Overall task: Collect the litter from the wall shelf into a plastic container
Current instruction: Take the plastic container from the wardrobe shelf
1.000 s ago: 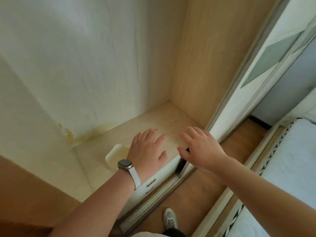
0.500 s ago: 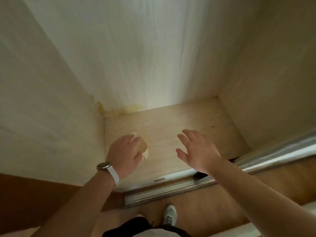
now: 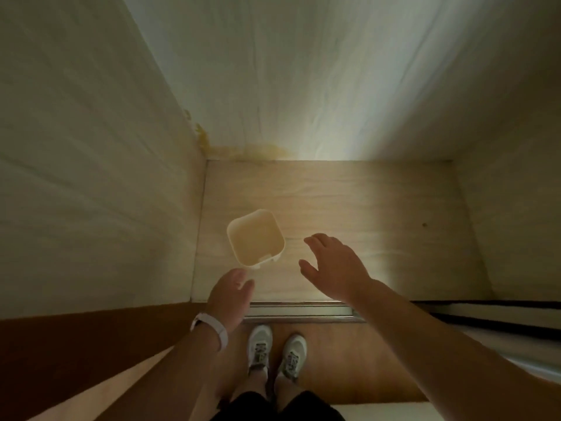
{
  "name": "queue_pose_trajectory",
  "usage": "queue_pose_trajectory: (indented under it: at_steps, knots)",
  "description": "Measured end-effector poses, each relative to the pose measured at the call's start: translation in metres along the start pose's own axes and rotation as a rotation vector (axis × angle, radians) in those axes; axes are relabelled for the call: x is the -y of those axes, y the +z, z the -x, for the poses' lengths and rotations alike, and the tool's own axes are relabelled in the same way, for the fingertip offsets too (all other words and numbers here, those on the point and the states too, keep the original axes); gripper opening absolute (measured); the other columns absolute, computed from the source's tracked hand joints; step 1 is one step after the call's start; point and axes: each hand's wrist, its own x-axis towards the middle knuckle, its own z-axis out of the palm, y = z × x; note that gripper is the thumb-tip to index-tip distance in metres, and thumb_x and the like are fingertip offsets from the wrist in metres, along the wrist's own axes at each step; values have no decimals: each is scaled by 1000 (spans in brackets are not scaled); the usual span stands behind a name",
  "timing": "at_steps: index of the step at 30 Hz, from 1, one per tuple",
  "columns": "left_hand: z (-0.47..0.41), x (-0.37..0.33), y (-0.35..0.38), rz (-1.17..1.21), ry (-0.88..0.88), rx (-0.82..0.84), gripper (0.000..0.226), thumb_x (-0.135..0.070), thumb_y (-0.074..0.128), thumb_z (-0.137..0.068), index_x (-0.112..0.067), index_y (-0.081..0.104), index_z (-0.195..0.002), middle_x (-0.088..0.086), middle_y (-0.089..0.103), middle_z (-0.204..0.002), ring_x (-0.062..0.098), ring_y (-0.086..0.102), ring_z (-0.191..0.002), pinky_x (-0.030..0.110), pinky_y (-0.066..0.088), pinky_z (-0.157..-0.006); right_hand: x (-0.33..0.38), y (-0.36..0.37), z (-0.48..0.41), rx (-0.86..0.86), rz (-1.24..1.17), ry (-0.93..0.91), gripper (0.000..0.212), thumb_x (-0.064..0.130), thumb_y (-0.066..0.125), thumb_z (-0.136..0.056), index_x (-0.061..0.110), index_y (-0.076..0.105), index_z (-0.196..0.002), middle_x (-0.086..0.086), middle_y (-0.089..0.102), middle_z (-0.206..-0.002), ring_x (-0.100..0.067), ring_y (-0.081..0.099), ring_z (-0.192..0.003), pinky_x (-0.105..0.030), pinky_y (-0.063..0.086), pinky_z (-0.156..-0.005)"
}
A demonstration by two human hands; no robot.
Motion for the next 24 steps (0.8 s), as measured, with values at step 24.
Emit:
queue_pose_trajectory:
  at_steps: [24]
  knots:
    - [-81,19,89,1423,-573,103,42,-27,55,-102,-13,51,-141,8,63,-130,20,62,-111,38,42,-98,4,81,-193,214,-306,30,61,40,54,-95,22,34,-150,-2,38,-154,-23,42,-135,-34,35,-107]
